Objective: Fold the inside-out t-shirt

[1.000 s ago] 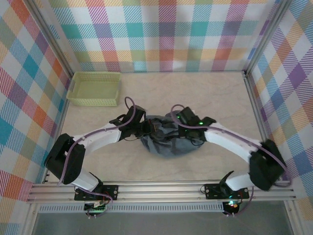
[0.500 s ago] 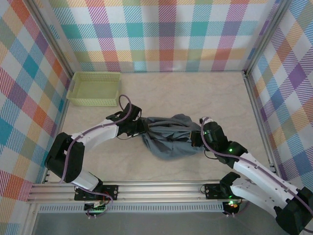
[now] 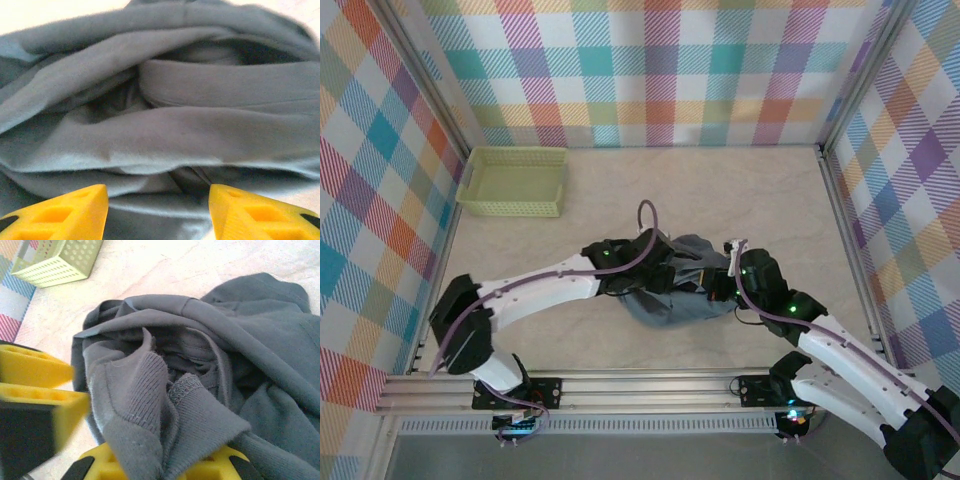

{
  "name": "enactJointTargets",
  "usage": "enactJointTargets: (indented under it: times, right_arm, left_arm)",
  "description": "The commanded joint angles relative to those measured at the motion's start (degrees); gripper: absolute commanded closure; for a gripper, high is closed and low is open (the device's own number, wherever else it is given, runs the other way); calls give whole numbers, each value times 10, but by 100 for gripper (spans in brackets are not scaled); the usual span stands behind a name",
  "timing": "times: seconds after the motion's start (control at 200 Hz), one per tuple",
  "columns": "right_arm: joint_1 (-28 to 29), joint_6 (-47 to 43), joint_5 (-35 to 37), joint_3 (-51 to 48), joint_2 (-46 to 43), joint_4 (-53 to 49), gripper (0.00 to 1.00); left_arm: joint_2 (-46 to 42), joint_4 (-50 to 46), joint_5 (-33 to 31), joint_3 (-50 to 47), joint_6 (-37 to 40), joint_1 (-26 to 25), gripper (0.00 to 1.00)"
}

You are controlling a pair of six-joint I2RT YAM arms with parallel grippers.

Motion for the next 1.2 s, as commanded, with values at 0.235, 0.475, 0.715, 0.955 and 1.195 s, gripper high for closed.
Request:
enactJointTargets:
  times: [0.235, 0.475, 0.715, 0.955, 1.195]
  right_arm:
    - [-1, -12, -35, 48, -7, 8, 100]
    - [-1, -26, 2, 52, 2, -18, 100]
    - [-49, -78, 26, 117, 75, -63, 100]
    - [-164, -81, -76, 207, 195, -58, 100]
    - [-166, -113, -60, 253, 256, -83, 60]
  left_arm:
    - [88, -28, -80, 61, 10, 1, 54]
    - [89, -35, -137, 84, 10, 25, 90]
    - [8, -62, -37, 142, 62, 28, 100]
    - [-123, -5, 136, 123, 65, 48, 100]
    - [-189, 103, 241, -9, -24, 153, 100]
